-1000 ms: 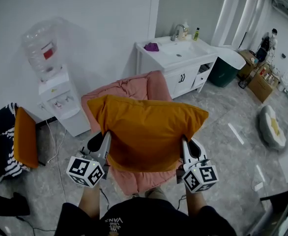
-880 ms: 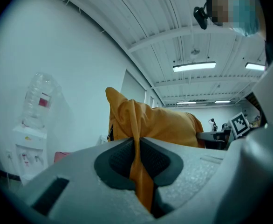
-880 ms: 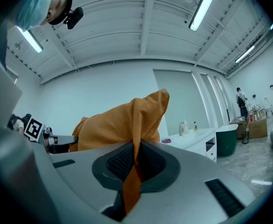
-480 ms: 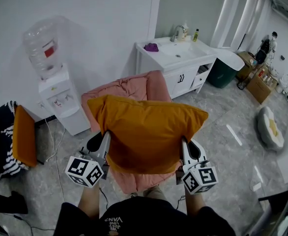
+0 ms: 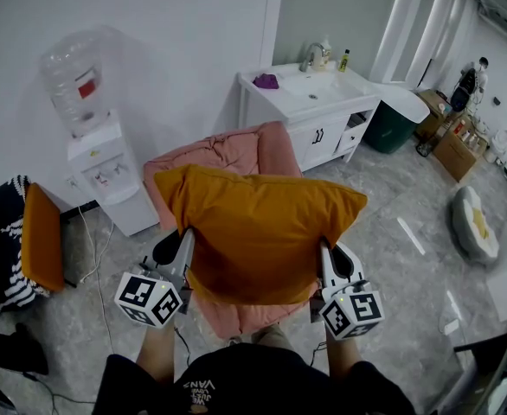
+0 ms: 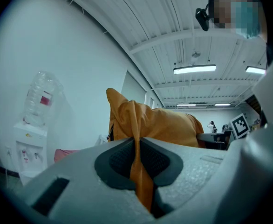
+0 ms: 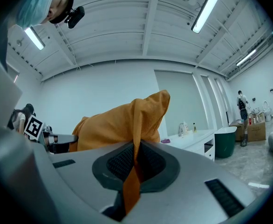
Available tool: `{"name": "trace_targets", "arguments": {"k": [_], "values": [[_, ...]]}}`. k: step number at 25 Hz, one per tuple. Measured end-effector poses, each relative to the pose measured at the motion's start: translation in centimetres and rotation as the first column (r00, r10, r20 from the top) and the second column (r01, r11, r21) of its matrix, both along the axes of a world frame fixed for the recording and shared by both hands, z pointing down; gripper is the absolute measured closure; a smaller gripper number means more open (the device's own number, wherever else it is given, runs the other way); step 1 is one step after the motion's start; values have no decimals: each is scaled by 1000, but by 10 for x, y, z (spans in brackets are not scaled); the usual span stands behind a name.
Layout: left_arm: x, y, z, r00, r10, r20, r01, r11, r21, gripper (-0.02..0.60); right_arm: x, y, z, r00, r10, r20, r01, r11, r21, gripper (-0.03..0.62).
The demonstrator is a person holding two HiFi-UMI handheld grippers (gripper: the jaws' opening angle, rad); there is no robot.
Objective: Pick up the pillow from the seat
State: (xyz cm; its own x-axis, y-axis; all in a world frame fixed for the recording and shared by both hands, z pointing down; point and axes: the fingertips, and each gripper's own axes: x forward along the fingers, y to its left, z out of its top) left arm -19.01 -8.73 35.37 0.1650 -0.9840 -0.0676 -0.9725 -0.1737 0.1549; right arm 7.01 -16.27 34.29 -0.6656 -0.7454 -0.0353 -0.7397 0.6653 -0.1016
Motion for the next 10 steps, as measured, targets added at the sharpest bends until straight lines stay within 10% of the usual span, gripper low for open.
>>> {"name": "trace_targets", "arguments": {"k": [10], "values": [[1, -3, 4, 1000, -1, -3, 0, 1000, -17, 545, 1, -4, 2, 1000, -7, -11, 6, 1000, -7, 574]]}}
